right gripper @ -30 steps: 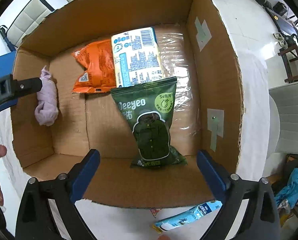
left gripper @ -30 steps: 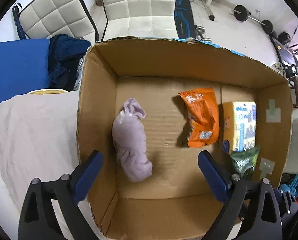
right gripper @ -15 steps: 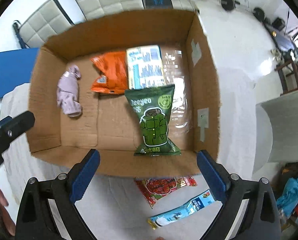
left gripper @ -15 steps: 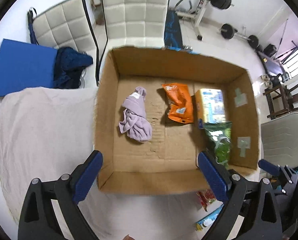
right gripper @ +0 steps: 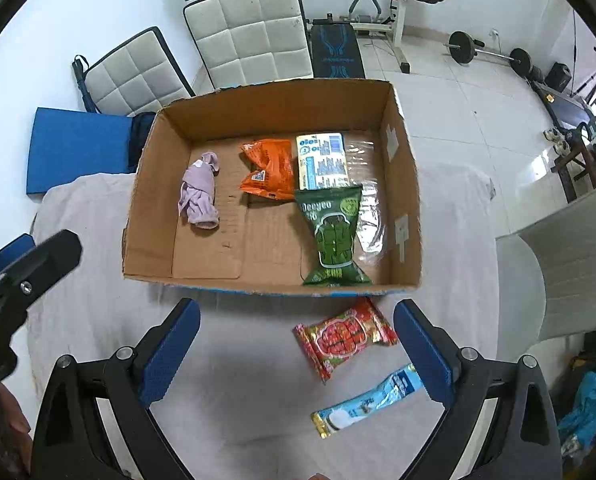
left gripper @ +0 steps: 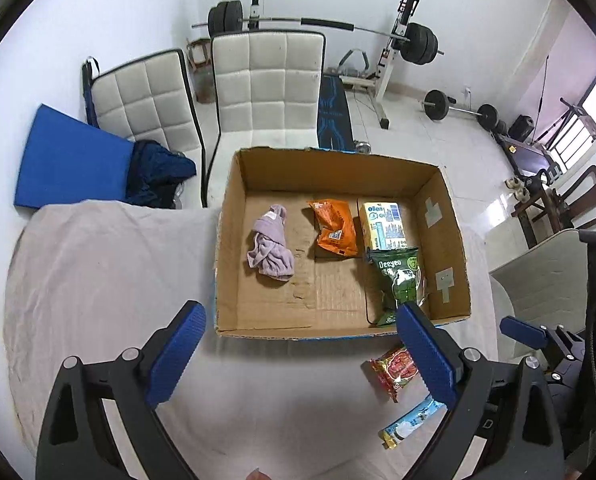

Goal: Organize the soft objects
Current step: 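Grasp the blue Nestle pouch with the right tool while the left tool grasps the red snack bag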

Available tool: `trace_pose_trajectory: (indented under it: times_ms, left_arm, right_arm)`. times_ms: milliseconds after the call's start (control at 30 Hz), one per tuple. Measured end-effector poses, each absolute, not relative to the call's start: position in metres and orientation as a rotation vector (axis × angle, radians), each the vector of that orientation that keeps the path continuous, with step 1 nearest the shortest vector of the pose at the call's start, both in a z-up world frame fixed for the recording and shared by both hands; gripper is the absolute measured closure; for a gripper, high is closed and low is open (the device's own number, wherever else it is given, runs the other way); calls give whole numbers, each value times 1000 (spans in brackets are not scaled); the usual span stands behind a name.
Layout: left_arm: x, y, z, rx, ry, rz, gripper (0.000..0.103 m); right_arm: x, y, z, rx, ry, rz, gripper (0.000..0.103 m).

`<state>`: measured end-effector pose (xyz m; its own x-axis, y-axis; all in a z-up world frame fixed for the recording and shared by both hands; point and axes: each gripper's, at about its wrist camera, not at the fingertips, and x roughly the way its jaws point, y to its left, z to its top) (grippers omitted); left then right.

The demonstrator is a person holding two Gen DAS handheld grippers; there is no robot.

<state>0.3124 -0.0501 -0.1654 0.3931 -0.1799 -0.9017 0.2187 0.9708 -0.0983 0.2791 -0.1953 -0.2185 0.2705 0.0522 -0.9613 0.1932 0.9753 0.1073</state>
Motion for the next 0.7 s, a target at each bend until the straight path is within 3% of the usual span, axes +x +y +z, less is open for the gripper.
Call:
trace_pose_trajectory:
  times_ms: [233,533,633,700]
  left_arm:
    - [278,-68,-188,160,1142,-222,5]
    - [257,-122,-268,369,1240,-243,5]
    - [253,-140,-286,448,1255,-254,5]
    - [251,-153,-298,503,1259,-261,5]
  right_arm:
    - [216,-250,-258,482,1368,-210,4]
    - [132,-309,-404,931,1558,-454,5]
    - [123,-309,-432,1023,1568,-484,18]
    - [122,-306,-444,1027,1587,-503,49]
